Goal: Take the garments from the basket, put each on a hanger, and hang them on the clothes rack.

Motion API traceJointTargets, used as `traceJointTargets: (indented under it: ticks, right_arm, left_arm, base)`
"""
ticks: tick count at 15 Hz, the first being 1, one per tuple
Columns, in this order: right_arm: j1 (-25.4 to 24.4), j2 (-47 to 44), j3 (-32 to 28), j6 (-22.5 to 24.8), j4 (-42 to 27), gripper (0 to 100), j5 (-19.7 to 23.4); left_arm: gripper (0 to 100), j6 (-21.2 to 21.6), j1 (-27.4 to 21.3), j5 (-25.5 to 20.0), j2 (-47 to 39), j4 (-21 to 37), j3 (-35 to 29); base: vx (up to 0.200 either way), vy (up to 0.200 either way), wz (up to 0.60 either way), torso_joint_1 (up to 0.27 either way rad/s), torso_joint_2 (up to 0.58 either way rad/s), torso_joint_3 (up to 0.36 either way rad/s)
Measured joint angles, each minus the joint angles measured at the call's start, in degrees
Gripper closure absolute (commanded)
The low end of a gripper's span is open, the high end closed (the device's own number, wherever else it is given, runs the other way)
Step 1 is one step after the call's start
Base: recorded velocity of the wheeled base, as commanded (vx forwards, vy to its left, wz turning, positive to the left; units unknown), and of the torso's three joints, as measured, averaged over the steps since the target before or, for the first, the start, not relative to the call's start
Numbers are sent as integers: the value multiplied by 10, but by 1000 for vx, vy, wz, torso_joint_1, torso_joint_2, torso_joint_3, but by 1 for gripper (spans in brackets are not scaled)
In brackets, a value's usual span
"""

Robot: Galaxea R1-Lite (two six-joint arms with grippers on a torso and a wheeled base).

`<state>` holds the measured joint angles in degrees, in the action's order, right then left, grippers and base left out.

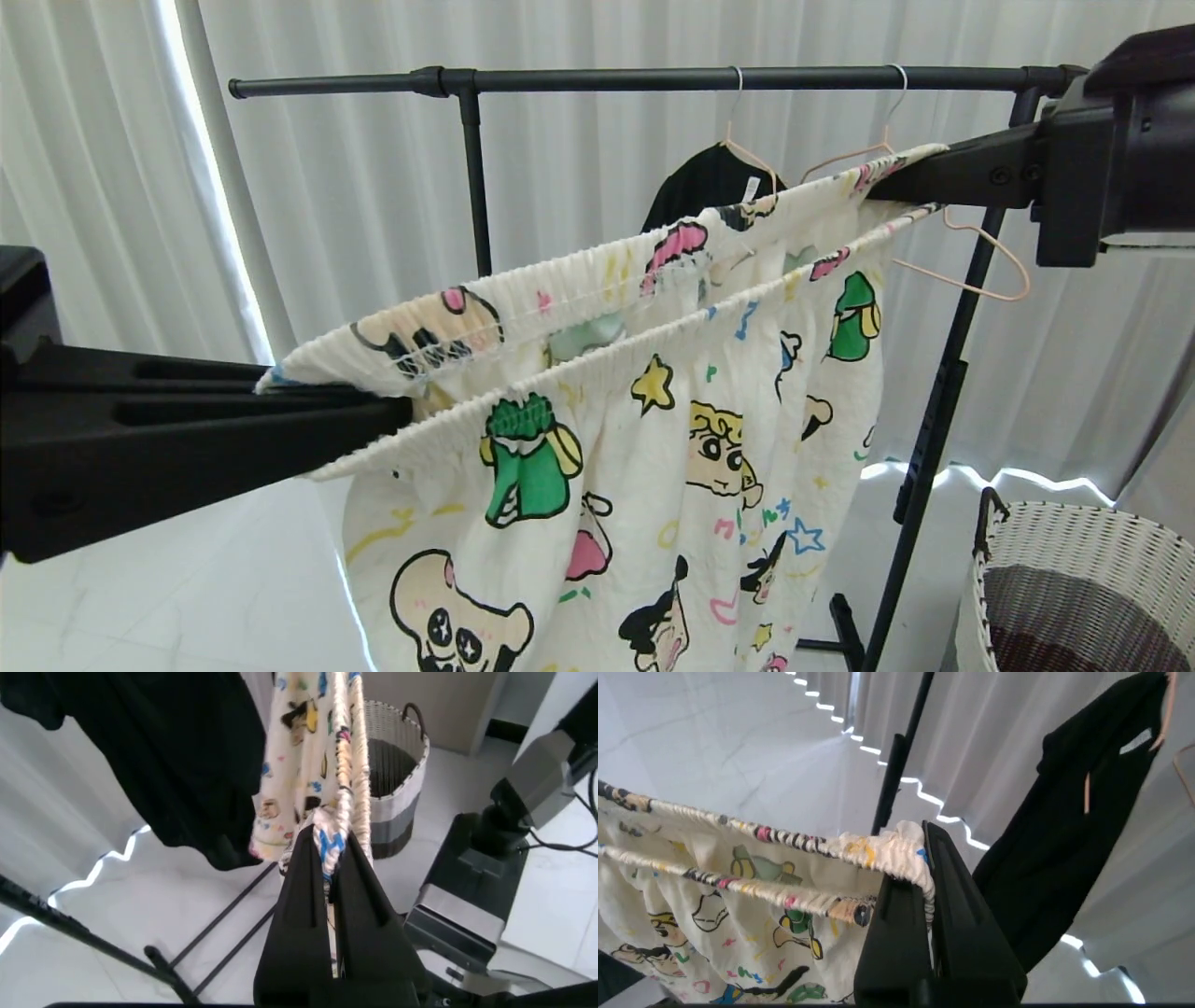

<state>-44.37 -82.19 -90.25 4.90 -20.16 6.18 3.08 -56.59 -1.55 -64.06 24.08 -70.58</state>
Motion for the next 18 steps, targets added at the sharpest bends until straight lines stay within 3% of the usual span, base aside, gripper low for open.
traceJointTargets:
  ticks: [3,6,9,18]
  right_arm:
    - [0,-3,0,0,-9,100,-5]
    - [2,24,1,0,-77,100,-27]
    - [3,66,1,0,-134,100,-30]
    - [-17,101,1,0,-146,100,-32]
  left_arm:
    - [100,0,-1,15,0,0,-1]
    - [100,3,66,34,-17,-1,-29]
    - [100,4,95,36,-59,-2,-78]
    - [100,5,101,40,-164,-2,-145]
  base:
    - [0,0,0,0,0,0]
    - [0,0,0,0,0,0]
    - [0,0,0,0,0,0]
    - [0,0,0,0,0,0]
